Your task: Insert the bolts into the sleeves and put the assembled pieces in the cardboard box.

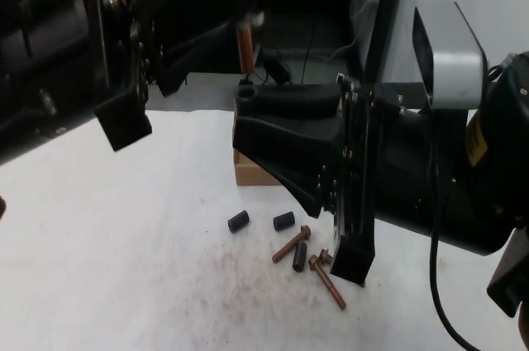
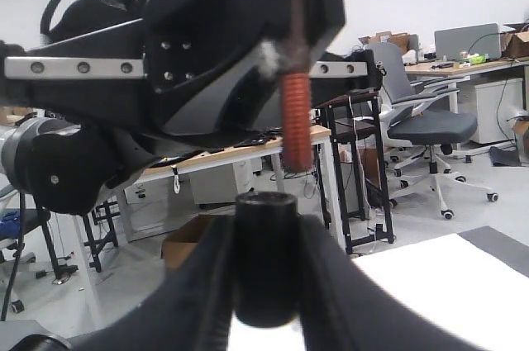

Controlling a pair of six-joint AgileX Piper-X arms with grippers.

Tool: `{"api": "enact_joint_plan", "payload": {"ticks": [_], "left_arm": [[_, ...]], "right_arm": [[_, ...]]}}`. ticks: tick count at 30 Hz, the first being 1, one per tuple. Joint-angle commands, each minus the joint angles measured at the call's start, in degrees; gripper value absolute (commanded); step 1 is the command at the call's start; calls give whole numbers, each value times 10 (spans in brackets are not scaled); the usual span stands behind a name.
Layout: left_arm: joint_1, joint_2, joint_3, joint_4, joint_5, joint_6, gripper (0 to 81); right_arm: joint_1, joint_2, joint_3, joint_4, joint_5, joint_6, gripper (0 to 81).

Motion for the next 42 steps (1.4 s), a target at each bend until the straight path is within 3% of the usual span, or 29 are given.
{"api": "enact_joint_plan", "payload": {"ticks": [1,22,42], "left_arm": [[1,-2,-9,-2,22,5,1],[1,-2,-9,-2,-4,9,1],[1,2,-9,19,11,9,1]], "right_arm": [[-5,0,-1,-9,9,3,9],[-18,0,-1,7,-12,1,9],[-18,0,-1,7,0,-20,9]]}}
